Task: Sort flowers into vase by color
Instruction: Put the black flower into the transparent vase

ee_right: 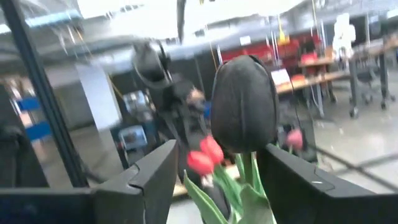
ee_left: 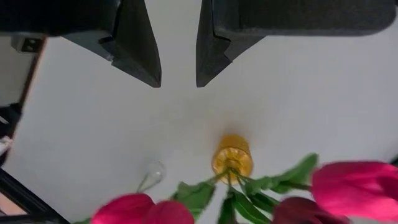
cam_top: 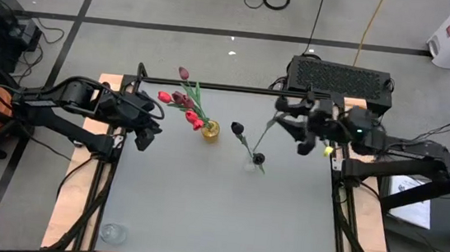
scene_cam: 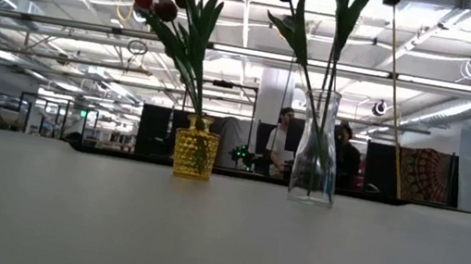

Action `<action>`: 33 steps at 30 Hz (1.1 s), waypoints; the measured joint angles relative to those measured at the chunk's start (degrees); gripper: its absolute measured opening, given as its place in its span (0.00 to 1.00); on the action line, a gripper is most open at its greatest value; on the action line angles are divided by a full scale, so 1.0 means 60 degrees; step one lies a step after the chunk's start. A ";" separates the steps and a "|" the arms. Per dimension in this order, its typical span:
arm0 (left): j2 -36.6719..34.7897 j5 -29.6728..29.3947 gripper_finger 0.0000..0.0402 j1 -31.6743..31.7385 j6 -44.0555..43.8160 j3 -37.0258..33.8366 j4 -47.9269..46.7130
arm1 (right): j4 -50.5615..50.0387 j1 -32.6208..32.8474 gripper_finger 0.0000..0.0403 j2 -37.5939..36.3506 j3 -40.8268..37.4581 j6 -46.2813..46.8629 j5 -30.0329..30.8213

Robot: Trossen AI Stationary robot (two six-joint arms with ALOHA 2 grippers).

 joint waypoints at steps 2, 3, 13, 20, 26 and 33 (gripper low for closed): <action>0.0000 -0.0279 0.27 0.0003 0.0095 0.0000 0.0004 | 0.0127 0.0000 0.52 -0.0369 0.0000 0.0122 0.0000; 0.0000 -0.0393 0.27 0.0003 0.0203 0.0000 0.0004 | 0.0120 0.0000 0.52 -0.0562 0.0000 0.0212 0.0000; -0.0500 -0.2073 0.27 -0.0176 0.0948 0.0000 -0.0007 | -0.3128 0.0001 0.52 -0.2599 0.0000 0.0566 0.0339; -0.1400 -0.2718 0.27 -0.0223 0.0928 0.0000 0.0107 | -0.2882 0.0004 0.52 -0.2985 0.0010 0.0756 0.0636; -0.1523 -0.2958 0.27 -0.0223 0.0952 0.0000 0.0175 | -0.2188 0.0004 0.52 -0.2398 0.0011 0.0950 0.0745; -0.1380 -0.3017 0.27 -0.0223 0.0955 0.0000 -0.0027 | -0.0569 0.0033 0.52 -0.1409 0.0011 0.0880 0.0666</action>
